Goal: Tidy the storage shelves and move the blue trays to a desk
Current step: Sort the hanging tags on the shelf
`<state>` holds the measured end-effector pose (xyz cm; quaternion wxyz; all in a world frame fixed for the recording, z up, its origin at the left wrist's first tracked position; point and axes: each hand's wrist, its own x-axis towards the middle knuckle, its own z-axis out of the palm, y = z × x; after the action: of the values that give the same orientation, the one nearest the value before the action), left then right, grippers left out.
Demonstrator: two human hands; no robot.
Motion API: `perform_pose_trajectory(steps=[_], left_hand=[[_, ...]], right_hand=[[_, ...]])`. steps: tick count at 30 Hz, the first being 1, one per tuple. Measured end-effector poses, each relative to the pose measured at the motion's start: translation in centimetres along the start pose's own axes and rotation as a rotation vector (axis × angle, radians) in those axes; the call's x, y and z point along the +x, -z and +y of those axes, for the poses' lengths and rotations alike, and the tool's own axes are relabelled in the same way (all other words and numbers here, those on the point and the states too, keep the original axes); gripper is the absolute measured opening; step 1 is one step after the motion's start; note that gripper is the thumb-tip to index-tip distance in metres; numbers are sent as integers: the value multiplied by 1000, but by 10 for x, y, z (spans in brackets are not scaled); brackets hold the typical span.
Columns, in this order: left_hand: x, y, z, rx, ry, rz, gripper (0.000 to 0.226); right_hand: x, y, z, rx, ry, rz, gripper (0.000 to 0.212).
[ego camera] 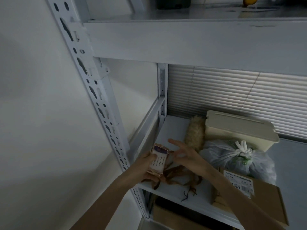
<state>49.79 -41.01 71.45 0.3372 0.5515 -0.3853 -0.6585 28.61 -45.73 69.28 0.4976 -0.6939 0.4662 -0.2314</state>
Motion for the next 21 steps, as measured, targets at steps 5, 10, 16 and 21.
perform_pose_trajectory(steps=[5, 10, 16, 21], left_hand=[[-3, 0, 22, -39, -9, -86, 25], [-1, 11, 32, -133, -163, -88, 27], [-1, 27, -13, -87, -190, -34, 23], [28, 21, -50, -52, -110, 33, 31]], right_hand=[[26, -8, 2, 76, 60, -107, 92], [56, -4, -17, 362, -2, 26, 14], [79, 45, -18, 409, -220, 283, 15], [74, 76, -72, 388, -180, 58, 26]])
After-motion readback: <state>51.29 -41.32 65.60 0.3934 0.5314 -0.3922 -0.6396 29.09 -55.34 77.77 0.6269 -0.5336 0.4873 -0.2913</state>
